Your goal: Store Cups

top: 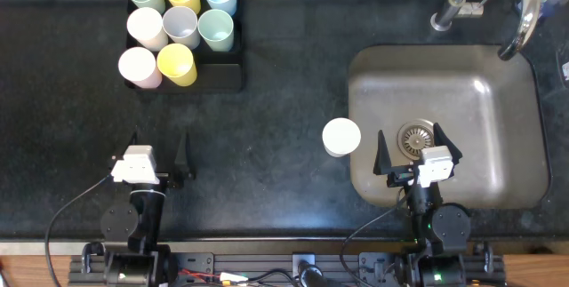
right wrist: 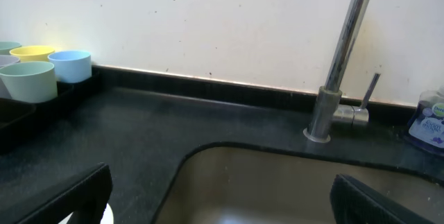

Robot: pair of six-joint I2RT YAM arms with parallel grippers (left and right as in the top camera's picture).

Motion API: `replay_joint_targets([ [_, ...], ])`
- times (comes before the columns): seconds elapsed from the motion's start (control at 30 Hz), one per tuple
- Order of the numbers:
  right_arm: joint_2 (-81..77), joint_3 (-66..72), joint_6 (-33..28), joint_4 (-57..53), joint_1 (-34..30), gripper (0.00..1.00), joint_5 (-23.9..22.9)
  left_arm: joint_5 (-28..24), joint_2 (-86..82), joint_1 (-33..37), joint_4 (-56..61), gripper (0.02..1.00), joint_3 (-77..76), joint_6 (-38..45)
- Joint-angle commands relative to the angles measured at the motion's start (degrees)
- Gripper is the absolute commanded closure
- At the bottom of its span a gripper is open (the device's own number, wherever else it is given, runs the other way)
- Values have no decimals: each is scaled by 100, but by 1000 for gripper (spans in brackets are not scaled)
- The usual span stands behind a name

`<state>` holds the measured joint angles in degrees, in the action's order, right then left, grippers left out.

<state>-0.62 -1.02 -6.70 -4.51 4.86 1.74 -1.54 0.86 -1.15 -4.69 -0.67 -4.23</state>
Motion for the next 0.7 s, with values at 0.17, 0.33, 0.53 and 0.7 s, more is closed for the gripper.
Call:
replay_joint_targets([
  [0.17,42,74,2,26,-2,5,50,-96,-70,-52,7,20,20,105],
  [0.33,42,72,2,33,-2,3,31,-96,-70,-52,7,20,20,105],
  [0.53,-157,-1106,9,-638,7,3,42,-96,-70,-52,7,20,20,105],
  [0.7,-1606,-3484,28,-2291,9,5,177,-96,-70,-52,7,20,20,103],
])
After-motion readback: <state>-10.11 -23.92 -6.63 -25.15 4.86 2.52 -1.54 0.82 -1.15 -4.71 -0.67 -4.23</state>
